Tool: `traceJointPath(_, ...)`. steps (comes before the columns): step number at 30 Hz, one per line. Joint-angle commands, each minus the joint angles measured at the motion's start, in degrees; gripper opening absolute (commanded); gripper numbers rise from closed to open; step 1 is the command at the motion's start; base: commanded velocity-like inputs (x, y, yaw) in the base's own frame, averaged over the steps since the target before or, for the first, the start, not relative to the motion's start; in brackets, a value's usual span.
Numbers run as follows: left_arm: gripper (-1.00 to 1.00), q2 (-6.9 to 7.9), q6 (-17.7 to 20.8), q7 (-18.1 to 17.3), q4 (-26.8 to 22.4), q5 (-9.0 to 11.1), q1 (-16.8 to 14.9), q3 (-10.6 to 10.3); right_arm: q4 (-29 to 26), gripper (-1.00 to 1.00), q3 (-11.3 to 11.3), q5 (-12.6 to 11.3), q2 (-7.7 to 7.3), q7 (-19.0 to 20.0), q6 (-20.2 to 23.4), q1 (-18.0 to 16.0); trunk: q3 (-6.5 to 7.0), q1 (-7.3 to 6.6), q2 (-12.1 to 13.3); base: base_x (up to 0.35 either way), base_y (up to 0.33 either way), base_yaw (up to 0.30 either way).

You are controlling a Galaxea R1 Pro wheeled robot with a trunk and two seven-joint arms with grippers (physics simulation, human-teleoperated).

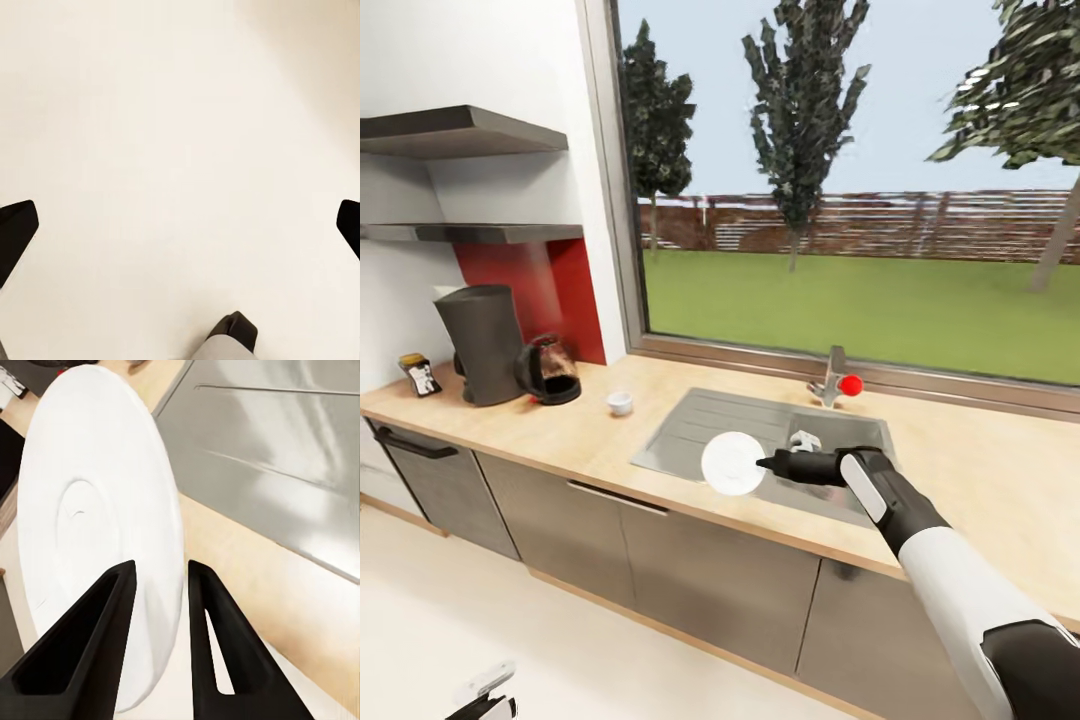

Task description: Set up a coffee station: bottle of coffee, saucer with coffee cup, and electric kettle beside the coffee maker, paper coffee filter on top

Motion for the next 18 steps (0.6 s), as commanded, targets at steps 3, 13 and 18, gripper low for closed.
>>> traceJointPath(3, 1.0, 0.0, 0.04, 0.1, -0.06, -0.09, -0.01, 0.44, -0.03, -1.0, 0.12, -0.13, -0.05, 0.12, 0.19, -0.07, -0.12, 0.04, -0.12, 0.105, 0.341, 0.0)
traceJointPath(13, 1.0, 0.09, 0.04, 0.1, -0.06, -0.03, -0.03, 0.53, -0.02, -1.0, 0.1, -0.13, -0.14, 0.12, 0.19, -0.07, -0.12, 0.04, -0.12, 0.099, 0.347, 0.0)
traceJointPath(18, 1.0, 0.09, -0.04, 0.1, -0.06, -0.03, 0.05, 0.53, -0.02, -1.0, 0.1, -0.13, -0.14, 0.12, 0.21, -0.08, -0.12, 0.04, -0.12, 0.104, 0.348, 0.0)
